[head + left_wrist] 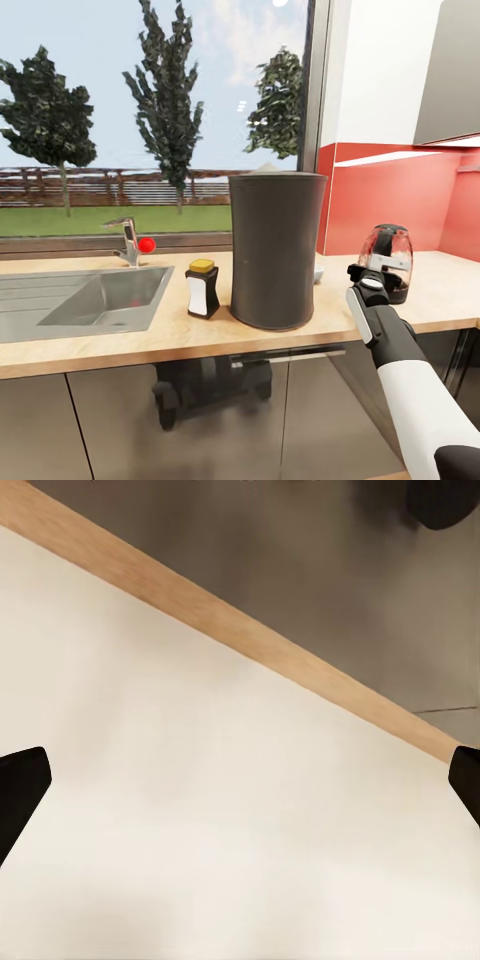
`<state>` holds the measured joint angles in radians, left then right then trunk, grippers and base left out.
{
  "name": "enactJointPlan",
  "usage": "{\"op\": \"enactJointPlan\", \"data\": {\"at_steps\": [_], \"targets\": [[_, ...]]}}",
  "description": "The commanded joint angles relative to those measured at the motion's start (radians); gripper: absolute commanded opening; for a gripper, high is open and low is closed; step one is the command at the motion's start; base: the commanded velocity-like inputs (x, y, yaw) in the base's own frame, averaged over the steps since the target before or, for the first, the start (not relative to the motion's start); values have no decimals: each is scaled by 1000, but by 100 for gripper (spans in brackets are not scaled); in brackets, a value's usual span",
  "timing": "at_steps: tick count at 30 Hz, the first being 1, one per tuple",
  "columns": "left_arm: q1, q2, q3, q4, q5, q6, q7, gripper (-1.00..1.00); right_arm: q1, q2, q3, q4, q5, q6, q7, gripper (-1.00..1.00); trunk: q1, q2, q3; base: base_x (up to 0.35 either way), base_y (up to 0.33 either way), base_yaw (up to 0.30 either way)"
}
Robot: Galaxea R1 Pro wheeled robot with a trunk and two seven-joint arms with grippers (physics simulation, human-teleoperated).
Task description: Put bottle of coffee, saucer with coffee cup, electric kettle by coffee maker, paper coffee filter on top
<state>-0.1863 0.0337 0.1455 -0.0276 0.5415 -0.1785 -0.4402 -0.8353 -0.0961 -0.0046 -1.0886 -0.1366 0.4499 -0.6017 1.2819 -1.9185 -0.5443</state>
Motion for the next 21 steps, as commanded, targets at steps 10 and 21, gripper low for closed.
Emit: {"op": "enactJointPlan", "data": {"at_steps": [10, 21], "targets": [[-1, 0, 8, 2, -4, -2, -5, 100, -1, -1, 2, -1, -8, 2, -17, 100, 0, -1, -1, 6, -2, 0], [-1, 0, 8, 2, -4, -2, -5, 100, -1, 0, 2, -1, -8, 1, -77, 100, 0, -1, -1, 0, 0, 0]]}}
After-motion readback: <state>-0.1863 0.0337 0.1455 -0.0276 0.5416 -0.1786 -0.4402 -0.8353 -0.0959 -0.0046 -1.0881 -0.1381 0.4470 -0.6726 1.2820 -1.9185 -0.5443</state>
